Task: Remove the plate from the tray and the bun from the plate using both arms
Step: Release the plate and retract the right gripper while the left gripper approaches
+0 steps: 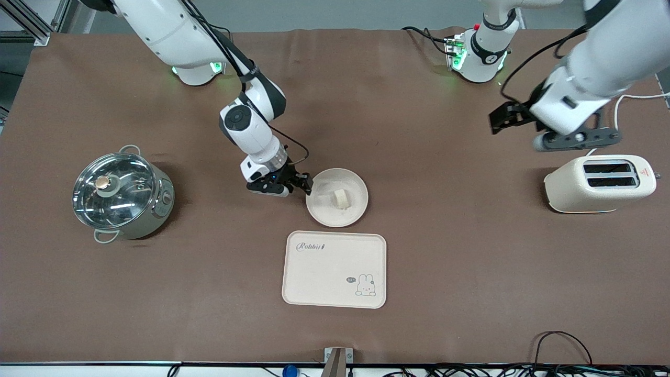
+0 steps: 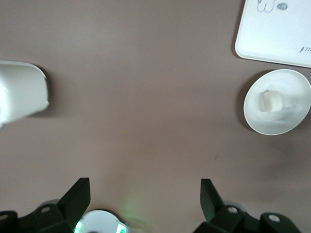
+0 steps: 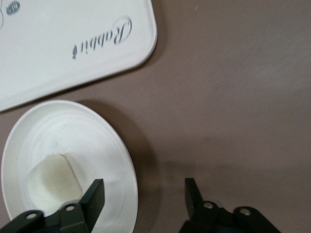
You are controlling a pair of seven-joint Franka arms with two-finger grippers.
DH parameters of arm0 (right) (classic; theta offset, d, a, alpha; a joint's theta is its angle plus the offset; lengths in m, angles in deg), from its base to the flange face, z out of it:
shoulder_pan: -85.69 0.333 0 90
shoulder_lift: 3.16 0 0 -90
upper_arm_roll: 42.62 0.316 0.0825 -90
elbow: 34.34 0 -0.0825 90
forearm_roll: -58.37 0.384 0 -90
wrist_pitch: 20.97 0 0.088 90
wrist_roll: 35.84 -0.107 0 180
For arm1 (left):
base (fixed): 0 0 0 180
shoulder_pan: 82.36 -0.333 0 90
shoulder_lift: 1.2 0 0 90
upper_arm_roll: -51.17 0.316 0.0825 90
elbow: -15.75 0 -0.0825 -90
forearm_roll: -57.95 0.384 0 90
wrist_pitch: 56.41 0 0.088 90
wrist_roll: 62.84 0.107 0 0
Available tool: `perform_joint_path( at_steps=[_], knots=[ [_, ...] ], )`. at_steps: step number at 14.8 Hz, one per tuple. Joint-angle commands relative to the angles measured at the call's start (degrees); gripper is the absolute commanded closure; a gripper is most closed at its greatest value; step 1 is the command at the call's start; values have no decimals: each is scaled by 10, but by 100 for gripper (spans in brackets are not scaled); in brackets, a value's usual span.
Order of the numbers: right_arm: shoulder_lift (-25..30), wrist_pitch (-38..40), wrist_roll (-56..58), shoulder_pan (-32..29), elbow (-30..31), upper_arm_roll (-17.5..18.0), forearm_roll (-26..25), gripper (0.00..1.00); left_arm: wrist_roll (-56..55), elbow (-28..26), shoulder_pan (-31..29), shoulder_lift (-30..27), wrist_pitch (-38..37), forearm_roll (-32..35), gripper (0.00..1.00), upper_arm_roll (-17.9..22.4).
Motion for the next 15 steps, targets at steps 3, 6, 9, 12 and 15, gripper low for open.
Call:
perform_joint_path(
  at_steps=[3, 6, 9, 12, 15],
  knots=[
    [103, 270, 57, -58, -80, 6, -2, 0, -128, 8, 76, 74, 57, -1, 0, 0],
    [110, 447, 186, -125, -187, 5, 4, 0, -215, 6, 129, 124, 125, 1, 0, 1],
    [109, 555, 274, -183, -282, 4, 4, 0, -302, 5, 167, 178, 201, 2, 0, 1],
    [129, 641, 305, -236, -335, 4, 4, 0, -397, 11, 190, 237, 264, 2, 2, 0],
    [177, 674, 360, -281, -336, 4, 4, 0, -451, 11, 217, 291, 344, 2, 7, 1]
  ],
)
